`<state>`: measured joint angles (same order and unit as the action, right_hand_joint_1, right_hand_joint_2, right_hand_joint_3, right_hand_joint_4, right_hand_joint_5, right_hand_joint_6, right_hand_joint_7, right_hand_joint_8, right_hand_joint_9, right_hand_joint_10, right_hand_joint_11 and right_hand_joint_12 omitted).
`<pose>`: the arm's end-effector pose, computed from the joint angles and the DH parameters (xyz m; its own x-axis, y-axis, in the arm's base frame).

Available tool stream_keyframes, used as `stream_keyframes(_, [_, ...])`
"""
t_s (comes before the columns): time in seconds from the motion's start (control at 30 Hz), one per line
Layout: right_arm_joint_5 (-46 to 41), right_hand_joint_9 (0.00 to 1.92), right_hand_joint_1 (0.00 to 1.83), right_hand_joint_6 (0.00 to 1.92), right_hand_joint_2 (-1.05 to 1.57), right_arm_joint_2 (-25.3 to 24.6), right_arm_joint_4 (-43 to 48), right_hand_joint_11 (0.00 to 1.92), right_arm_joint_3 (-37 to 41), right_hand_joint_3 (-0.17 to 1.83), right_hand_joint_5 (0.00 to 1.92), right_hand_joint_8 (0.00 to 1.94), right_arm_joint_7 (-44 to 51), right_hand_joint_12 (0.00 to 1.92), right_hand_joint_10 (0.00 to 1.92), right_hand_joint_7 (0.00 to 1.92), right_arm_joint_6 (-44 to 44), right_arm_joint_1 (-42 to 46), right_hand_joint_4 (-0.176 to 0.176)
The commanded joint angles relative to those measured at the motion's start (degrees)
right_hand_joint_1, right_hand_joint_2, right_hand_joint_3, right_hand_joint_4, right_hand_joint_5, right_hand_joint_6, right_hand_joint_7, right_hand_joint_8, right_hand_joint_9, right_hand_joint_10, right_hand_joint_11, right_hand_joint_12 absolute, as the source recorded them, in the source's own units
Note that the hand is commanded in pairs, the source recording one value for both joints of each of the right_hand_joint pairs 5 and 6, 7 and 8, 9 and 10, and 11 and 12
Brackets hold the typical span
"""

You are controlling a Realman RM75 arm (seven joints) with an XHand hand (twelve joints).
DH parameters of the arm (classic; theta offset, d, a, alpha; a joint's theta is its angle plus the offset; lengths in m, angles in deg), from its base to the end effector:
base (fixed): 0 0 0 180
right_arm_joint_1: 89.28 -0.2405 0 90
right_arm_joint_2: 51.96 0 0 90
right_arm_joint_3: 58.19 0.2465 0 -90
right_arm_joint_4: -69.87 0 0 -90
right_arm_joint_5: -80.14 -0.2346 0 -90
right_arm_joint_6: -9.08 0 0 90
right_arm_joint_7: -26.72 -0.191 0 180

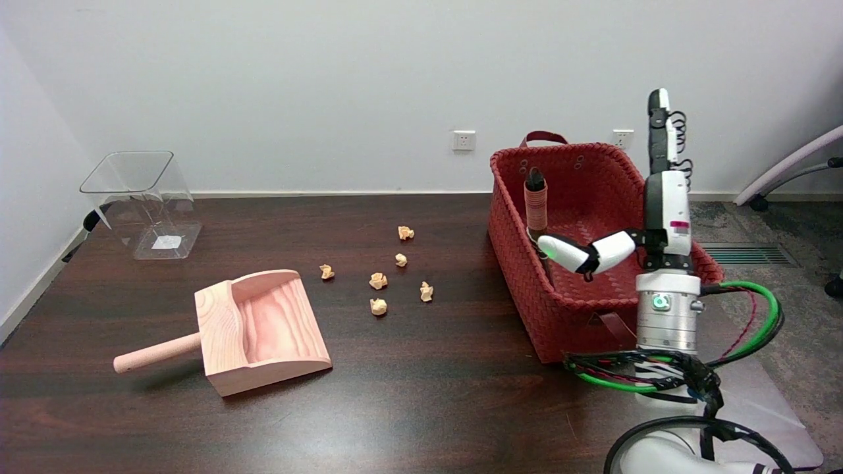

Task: Pick up the broom.

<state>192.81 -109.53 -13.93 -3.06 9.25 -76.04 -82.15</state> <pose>-0.2083 -0.2879 0.3456 0.3455 0.6502 0.6767 -0.7240 -0.2741 0.6330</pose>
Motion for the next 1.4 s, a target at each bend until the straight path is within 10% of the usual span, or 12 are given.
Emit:
stream_keyframes(0.03, [-1.76, 0.0, 1.03, 0.0, -0.47, -0.17, -6.13, 0.0, -2.44, 1.01, 0.0, 0.0, 1.18, 0.0, 0.0, 0.0, 8.35, -0.16, 0.0])
stream_keyframes(0.63, [-9.01, 0.0, 1.05, 0.0, -0.4, -2.02, -16.27, 0.0, -1.28, 0.92, 0.0, 0.04, 10.1, 0.0, 0.0, 0.04, 27.94, -0.55, 0.0])
stream_keyframes(1.4, [-11.52, 0.0, 1.02, 0.0, -0.45, -2.79, -10.29, 0.0, -1.59, 1.03, 0.0, 0.08, 11.38, 0.0, 0.0, 0.08, 28.01, -3.08, 0.0])
